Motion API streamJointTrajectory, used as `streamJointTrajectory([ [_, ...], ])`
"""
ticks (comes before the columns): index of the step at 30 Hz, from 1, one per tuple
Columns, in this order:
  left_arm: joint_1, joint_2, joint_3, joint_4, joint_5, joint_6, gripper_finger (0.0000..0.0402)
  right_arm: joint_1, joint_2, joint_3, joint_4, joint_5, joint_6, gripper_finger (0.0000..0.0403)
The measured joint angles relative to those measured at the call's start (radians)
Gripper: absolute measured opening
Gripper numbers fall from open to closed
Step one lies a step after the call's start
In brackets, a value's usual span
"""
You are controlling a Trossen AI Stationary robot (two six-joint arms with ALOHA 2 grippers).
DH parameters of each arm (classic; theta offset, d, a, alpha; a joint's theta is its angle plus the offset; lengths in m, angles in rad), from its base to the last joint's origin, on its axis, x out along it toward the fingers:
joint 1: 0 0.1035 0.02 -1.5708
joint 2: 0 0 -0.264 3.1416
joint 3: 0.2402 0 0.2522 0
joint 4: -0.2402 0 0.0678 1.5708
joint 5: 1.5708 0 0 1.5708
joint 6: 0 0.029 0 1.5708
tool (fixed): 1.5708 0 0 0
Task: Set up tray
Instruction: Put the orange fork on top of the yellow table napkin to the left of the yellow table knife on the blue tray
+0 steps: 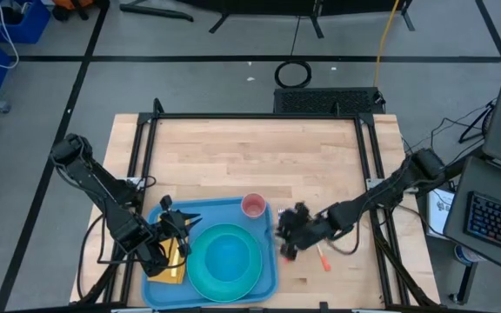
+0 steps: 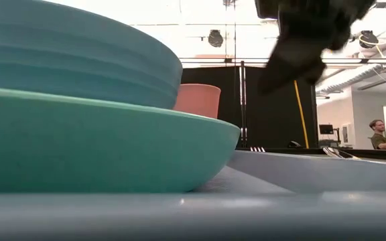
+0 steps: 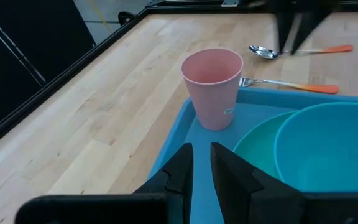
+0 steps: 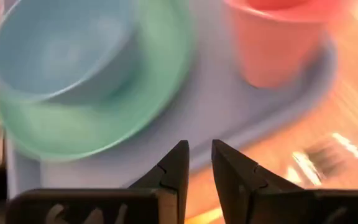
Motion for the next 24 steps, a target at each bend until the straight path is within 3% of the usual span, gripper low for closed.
streamJointTrajectory([
  [5, 0.0, 0.0, 0.0, 0.001, -0.001, 0.0, 0.0063, -0.054, -0.097, -0.234, 0.307, -0.12, 0.168, 0.0111],
  [10, 0.0, 0.0, 0.0, 0.001, -0.009, 0.0, 0.0063, -0.1, -0.113, -0.39, 0.547, -0.214, 0.341, 0.0174],
  [16, 0.0, 0.0, 0.0, 0.0, -0.01, 0.001, 0.0063, -0.122, -0.114, -0.426, 0.522, -0.227, 0.455, 0.0229],
  [24, 0.0, 0.0, 0.0, 0.0, -0.02, 0.003, 0.0063, -0.13, -0.102, -0.426, 0.492, -0.253, 0.477, 0.0228],
])
